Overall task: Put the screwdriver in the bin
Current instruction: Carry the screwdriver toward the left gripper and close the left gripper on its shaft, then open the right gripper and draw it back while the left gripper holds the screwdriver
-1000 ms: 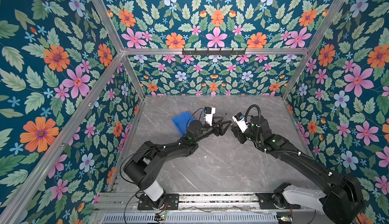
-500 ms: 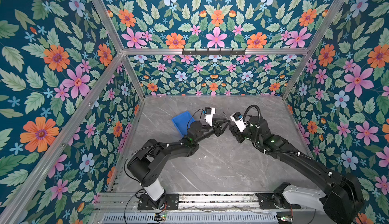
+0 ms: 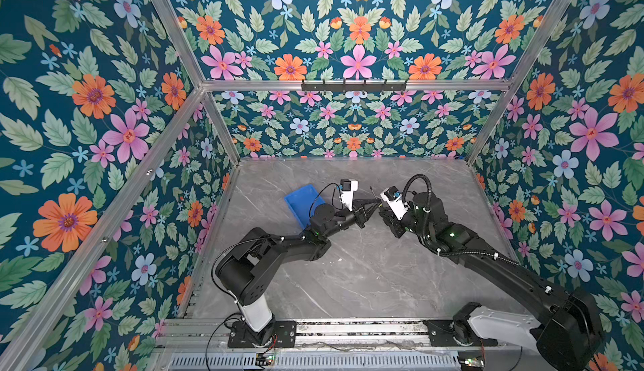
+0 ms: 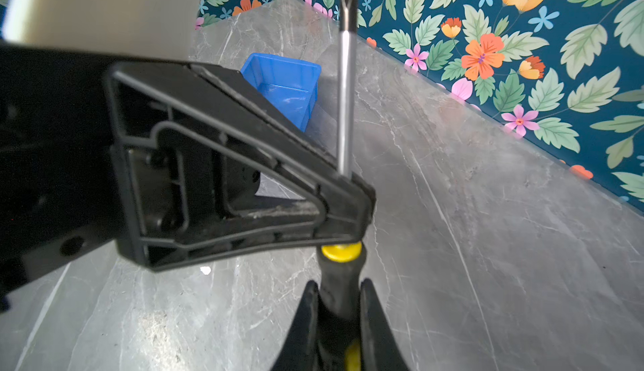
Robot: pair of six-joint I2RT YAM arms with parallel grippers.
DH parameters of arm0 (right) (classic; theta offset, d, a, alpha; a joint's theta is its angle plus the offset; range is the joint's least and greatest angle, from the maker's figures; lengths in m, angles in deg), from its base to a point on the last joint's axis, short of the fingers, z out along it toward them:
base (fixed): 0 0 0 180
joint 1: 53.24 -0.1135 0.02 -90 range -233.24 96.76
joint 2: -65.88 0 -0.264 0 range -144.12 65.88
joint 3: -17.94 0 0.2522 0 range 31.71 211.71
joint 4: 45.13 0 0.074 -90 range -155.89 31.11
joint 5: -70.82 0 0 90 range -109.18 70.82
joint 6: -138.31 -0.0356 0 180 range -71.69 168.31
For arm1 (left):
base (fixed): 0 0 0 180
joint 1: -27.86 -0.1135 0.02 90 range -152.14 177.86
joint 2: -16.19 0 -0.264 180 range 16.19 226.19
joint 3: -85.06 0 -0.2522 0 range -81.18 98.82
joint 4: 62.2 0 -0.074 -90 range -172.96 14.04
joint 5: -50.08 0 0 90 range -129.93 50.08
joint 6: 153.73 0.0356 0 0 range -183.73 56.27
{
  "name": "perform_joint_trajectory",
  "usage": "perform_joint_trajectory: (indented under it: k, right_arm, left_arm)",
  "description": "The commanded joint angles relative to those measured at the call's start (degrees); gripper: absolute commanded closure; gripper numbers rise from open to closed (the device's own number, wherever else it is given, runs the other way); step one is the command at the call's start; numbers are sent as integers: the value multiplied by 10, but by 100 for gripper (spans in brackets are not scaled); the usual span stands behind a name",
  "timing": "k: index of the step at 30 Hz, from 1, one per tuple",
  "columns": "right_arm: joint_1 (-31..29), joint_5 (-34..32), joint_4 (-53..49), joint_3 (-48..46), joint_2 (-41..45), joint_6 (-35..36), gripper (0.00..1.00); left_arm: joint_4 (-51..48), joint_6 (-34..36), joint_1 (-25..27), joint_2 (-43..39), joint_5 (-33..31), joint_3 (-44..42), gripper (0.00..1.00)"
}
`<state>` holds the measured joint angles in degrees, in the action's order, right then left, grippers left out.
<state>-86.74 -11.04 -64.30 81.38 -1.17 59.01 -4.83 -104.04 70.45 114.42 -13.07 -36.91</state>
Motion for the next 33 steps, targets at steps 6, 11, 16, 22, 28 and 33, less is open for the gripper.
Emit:
perform_joint_trajectory:
  k: [6,11,16,22,28,33]
  right_arm:
    - [-2,-5,5,2,6,8,100]
    - [-3,2,3,3,9,-2,73]
    - [-3,7,1,0,15,-9,46]
    - [-10,10,-2,-1,19,-11,34]
    - [-19,17,1,9,12,-9,17]
    - [-33,21,17,24,-8,-10,1]
  left_arm:
    - [18,10,-2,-13,-17,-9,100]
    - [-12,8,-2,-25,-58,-11,100]
    - [-73,2,-3,-43,-116,-13,100]
    - [-123,-22,-13,-69,-164,-35,100]
    - [-238,-28,-36,-111,-188,-35,100]
    - [-333,-47,-85,-133,-188,-29,100]
